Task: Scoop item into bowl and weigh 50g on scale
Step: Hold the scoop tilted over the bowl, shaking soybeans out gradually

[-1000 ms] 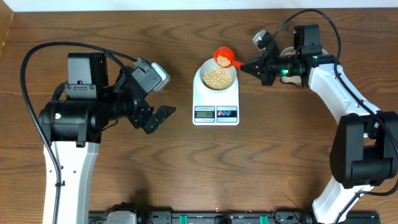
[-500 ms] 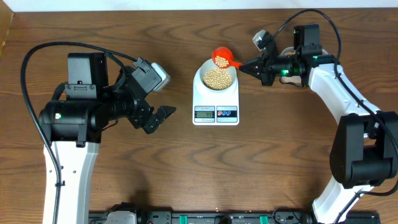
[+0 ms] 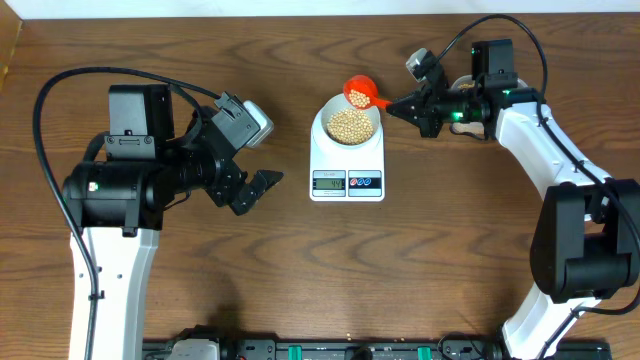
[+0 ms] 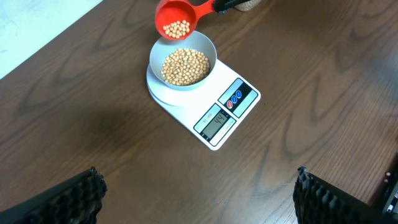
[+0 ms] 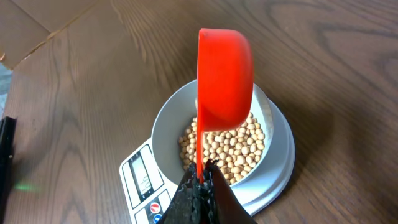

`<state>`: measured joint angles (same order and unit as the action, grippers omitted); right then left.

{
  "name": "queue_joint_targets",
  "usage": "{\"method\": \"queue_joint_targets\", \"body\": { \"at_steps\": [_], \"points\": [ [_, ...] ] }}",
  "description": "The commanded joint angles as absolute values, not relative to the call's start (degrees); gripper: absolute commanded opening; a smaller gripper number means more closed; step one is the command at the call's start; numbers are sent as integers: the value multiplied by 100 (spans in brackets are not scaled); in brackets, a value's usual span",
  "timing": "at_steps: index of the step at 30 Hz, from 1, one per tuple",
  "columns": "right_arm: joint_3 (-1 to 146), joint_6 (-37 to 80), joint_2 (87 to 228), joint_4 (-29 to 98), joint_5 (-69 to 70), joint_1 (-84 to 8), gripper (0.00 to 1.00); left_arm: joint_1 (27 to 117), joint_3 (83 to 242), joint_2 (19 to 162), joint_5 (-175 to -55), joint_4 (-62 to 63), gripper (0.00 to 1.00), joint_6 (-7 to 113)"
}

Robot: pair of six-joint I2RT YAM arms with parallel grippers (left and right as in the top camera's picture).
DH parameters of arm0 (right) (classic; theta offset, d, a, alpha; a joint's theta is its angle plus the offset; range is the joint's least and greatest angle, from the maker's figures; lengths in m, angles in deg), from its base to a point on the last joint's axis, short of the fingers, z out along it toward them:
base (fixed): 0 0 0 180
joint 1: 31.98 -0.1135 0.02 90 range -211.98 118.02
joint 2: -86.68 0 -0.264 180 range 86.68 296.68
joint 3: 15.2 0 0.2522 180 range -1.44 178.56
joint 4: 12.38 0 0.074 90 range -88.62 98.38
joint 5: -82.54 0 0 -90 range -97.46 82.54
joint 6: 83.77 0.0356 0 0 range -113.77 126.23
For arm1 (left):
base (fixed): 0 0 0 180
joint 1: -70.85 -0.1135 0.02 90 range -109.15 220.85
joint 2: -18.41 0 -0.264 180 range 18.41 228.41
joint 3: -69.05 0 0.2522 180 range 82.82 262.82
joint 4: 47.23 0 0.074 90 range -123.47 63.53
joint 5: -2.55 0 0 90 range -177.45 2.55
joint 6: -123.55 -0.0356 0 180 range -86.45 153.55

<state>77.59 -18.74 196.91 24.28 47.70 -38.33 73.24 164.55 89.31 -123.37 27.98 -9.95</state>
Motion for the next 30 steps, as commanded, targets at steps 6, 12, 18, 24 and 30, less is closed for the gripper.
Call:
{"method": "queue_joint_targets", "body": {
  "at_steps": [6, 12, 18, 24, 30],
  "points": [
    [7741, -1958, 19720, 2397, 4927, -3835, 1, 7300, 16556, 8926, -12431, 2796, 98, -986],
    [7741, -1955, 19720, 2393, 5012, -3829, 1, 7300, 16556, 8926, -12431, 2796, 98, -986],
    [7741, -1962, 19729, 2456, 4055, -3908, 1, 7300, 16556, 8926, -12431, 2796, 99, -986],
    [7741, -1960, 19694, 2308, 4665, -3862, 1, 7300, 16556, 8926, -12429, 2796, 98, -986],
    [7741, -1958, 19685, 2318, 4949, -3835, 1, 7300, 16556, 8926, -12431, 2796, 98, -986]
  ]
}}
